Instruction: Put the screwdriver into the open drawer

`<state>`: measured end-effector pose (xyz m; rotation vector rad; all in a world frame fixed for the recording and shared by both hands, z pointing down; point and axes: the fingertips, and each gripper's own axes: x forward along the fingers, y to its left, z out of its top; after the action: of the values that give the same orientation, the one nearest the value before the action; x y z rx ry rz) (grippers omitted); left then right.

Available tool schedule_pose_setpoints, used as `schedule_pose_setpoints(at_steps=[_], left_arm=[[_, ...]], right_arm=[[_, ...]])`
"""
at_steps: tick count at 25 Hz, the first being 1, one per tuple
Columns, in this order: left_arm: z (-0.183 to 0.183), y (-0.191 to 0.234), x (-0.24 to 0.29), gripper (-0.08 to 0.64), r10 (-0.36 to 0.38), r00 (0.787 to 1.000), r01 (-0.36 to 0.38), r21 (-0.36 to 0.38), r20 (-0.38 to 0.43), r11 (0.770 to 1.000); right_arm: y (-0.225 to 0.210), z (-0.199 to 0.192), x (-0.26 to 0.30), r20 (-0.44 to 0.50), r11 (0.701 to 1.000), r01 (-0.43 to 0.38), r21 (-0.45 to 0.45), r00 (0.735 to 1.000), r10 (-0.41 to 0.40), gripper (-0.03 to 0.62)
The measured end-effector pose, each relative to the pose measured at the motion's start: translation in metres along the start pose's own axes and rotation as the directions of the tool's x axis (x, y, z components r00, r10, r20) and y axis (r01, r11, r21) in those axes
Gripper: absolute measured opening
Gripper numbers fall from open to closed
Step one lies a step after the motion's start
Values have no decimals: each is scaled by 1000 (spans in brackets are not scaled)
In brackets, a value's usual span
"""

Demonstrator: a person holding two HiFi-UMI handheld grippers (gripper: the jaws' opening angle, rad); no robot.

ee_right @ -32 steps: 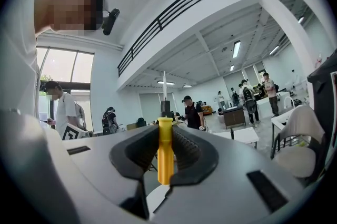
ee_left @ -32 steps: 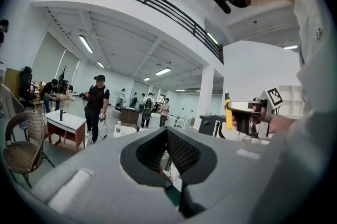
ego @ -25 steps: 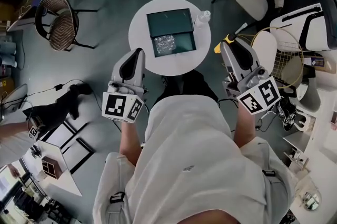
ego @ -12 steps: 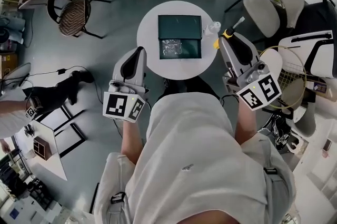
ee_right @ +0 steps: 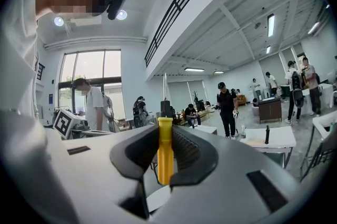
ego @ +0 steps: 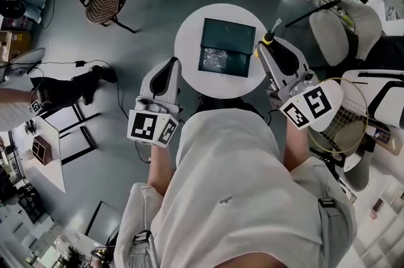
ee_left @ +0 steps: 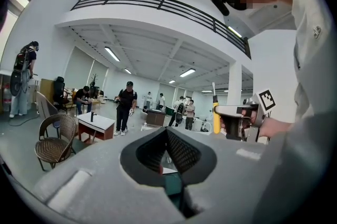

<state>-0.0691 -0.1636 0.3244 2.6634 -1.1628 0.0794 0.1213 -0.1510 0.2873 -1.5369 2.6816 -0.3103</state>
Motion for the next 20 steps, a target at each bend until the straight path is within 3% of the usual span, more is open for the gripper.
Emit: schedule_pose_setpoints(at_steps=[12, 20], left_arm=[[-11, 1, -4, 11, 116, 993, -117, -16, -32, 993], [-26, -7, 8, 11, 170, 983, -173, -42, -63, 984]], right_arm=[[-17, -62, 33, -162, 995, -95, -33, 983, 89, 81], [-28, -125, 42, -301, 991, -136, 2, 945, 131, 80]])
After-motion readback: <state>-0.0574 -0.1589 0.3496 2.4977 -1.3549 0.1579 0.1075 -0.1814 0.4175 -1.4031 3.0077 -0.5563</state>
